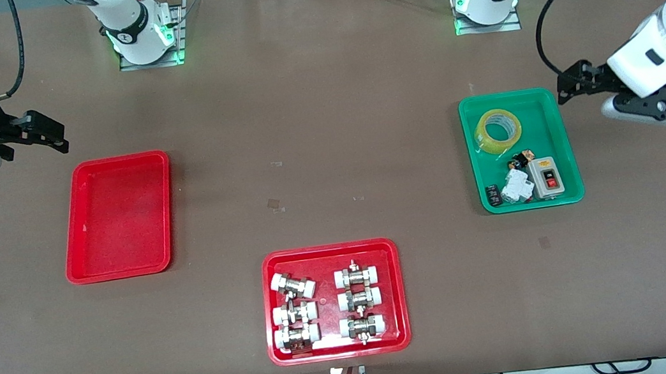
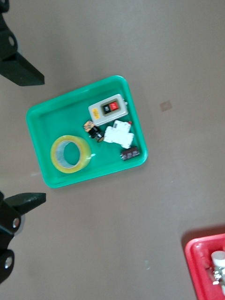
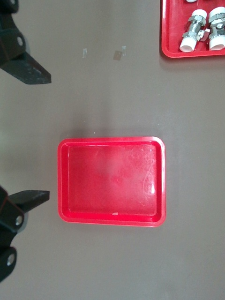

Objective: Left arm passes tape to right arm into tray
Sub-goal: 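Lower the left gripper onto the yellow tape roll in the green tray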

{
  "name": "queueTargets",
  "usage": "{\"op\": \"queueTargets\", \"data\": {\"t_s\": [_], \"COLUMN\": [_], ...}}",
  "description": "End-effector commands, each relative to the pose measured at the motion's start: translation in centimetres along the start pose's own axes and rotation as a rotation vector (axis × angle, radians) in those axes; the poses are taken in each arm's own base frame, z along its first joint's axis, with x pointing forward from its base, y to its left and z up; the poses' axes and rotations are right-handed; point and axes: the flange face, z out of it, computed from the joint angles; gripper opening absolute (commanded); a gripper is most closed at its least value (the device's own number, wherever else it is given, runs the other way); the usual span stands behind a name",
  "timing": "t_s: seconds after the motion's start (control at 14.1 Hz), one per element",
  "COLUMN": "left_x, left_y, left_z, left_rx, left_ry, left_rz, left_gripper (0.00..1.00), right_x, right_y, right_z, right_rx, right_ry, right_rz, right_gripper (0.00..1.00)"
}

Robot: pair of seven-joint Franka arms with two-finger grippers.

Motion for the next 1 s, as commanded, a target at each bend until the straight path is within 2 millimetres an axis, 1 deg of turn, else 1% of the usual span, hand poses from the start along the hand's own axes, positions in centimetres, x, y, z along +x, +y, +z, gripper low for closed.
{"op": "queueTargets", "data": {"t_s": [0.0, 0.07, 0.14, 0.21, 0.28, 0.43, 0.5, 0.57, 0.64, 0.78, 0.85, 0.92], "left_x": [-0.3, -0.4, -0.5, -0.5, -1.0, -2.2, -2.7, -3.3, -4.0, -5.5, -6.5, -7.7], "left_y": [-0.2, -0.5, -1.8, -2.4, -2.5, -2.4, -2.7, -2.9, -3.2, -3.2, -3.7, -5.1], "left_z": [2.8, 3.5, 5.2, 7.3, 10.4, 14.5, 16.3, 18.1, 19.6, 23.3, 25.1, 26.6], "left_rx": [-0.012, -0.013, -0.017, -0.019, -0.021, -0.027, -0.03, -0.029, -0.029, -0.032, -0.033, -0.038], "left_ry": [-0.01, -0.021, -0.034, -0.037, -0.056, -0.122, -0.137, -0.137, -0.14, -0.153, -0.151, -0.158], "left_rz": [-0.001, -0.008, -0.03, -0.039, -0.042, -0.044, -0.052, -0.057, -0.066, -0.07, -0.085, -0.115], "left_gripper": [1.0, 1.0, 1.0, 1.0, 1.0, 1.0, 1.0, 1.0, 1.0, 1.0, 1.0, 1.0], "right_x": [-0.2, -0.2, -0.2, -0.2, -0.2, -0.2, -0.2, -0.2, -0.2, -0.2, -0.2, -0.2], "right_y": [0.4, 0.4, 0.4, 0.4, 0.4, 0.4, 0.4, 0.4, 0.4, 0.4, 0.4, 0.4], "right_z": [-0.3, -0.3, -0.3, -0.3, -0.3, -0.3, -0.3, -0.3, -0.3, -0.3, -0.3, -0.3], "right_rx": [-0.003, -0.003, -0.003, -0.003, -0.003, -0.003, -0.003, -0.003, -0.003, -0.003, -0.003, -0.003], "right_ry": [-0.001, -0.002, -0.002, -0.001, -0.001, -0.002, -0.001, -0.002, -0.002, -0.002, -0.004, -0.004], "right_rz": [-0.017, -0.017, -0.017, -0.017, -0.017, -0.017, -0.017, -0.017, -0.017, -0.019, -0.017, -0.017], "right_gripper": [1.0, 1.0, 1.0, 1.0, 1.0, 1.0, 1.0, 1.0, 1.0, 1.0, 1.0, 1.0]}}
